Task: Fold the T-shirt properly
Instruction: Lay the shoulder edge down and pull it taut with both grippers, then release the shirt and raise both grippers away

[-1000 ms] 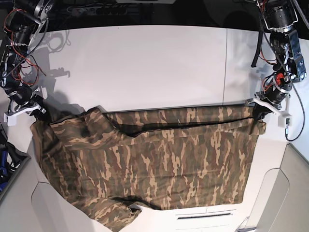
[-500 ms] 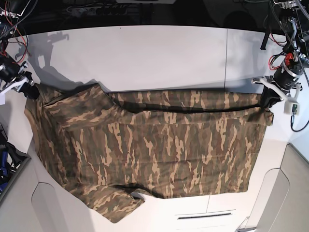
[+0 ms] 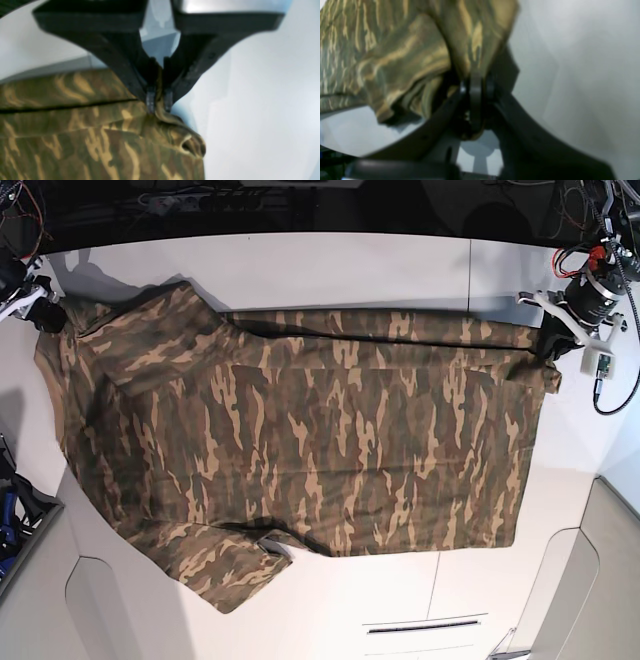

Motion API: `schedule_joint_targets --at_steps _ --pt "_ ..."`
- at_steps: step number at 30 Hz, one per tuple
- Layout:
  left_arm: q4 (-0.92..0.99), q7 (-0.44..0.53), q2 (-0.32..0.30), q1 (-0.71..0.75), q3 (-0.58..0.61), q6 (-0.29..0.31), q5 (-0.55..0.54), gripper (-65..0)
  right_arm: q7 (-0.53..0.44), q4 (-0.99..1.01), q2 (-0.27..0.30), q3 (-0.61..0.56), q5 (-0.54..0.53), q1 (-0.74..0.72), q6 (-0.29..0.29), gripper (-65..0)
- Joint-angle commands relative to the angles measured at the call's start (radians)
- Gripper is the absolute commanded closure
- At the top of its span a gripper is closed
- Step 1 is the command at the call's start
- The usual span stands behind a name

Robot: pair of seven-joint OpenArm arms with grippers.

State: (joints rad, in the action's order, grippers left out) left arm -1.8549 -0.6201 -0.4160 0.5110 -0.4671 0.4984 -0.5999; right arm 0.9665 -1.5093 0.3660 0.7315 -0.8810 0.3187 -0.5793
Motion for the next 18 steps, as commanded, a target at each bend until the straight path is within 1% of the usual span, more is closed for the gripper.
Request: schedule_joint_targets --at_steps 1,8,11,15,18 --pt "-0.028 0.017 -0.016 0.014 -0.010 0.000 -0.009 0.0 -0.018 -0.019 0.021 0.018 -0.026 0.011 -0.005 0.0" --pt "-0.092 0.015 -0.016 0.078 -0.027 -0.001 -0.009 0.0 -0.005 -0.019 0.022 0.079 -0.029 0.049 -0.005 0.0" --pt "-0.100 0.008 -0.016 0.093 -0.043 0.000 -0.009 0.0 0.011 -0.019 0.022 0.095 -0.063 0.062 -0.005 0.0" --pt "-0.100 -0.034 -0.016 0.093 -0.045 0.000 -0.010 0.0 0.014 -0.019 0.021 0.095 -0.062 0.074 -0.005 0.0" --pt "-0.100 -0.047 -0.016 0.093 -0.045 0.000 -0.009 0.0 0.014 -0.019 0.021 0.095 -0.062 0.075 -0.005 0.0"
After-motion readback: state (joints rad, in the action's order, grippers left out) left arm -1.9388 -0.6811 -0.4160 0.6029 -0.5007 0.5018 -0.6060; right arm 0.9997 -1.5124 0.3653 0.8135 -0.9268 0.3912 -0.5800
